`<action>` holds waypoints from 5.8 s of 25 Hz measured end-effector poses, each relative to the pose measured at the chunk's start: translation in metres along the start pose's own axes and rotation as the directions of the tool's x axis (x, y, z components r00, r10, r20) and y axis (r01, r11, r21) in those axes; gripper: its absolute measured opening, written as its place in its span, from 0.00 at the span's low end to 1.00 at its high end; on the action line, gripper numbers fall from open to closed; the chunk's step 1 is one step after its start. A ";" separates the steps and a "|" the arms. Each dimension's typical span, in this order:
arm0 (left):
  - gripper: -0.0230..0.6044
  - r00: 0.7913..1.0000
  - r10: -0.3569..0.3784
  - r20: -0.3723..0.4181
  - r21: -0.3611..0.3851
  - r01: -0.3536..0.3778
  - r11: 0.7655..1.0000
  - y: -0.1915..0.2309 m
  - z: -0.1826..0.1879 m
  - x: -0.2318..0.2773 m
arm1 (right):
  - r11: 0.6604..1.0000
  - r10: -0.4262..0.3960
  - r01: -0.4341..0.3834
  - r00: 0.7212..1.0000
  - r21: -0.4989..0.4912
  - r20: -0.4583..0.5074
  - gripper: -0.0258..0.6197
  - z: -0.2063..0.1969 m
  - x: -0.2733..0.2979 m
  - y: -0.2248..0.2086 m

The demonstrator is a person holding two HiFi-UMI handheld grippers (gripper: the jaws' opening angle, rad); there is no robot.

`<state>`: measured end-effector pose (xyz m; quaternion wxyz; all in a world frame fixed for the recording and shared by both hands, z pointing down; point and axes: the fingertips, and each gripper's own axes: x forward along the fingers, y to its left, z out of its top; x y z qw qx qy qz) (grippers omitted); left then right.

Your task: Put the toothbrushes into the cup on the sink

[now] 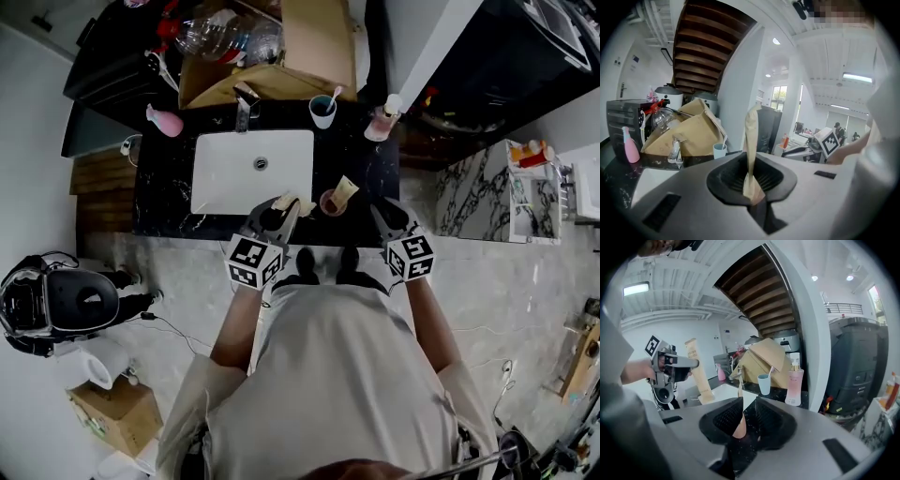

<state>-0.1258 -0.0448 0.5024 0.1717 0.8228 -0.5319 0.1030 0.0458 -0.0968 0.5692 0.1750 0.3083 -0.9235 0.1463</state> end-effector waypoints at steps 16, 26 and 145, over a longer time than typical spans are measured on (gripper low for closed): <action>0.10 0.991 -0.132 -0.025 0.073 0.134 0.988 -0.024 -0.006 0.057 | 0.991 -0.068 0.064 0.997 0.120 0.034 0.10 -0.004 -0.038 -0.009; 0.10 0.984 -0.155 -0.085 0.066 0.161 0.985 -0.021 -0.043 0.086 | 0.982 -0.116 0.111 0.993 0.155 0.029 0.10 -0.010 -0.047 -0.020; 0.05 0.996 0.042 0.081 0.008 -0.043 0.999 -0.012 0.009 -0.018 | 0.999 -0.001 0.010 0.982 -0.047 0.191 0.10 0.088 -0.065 0.019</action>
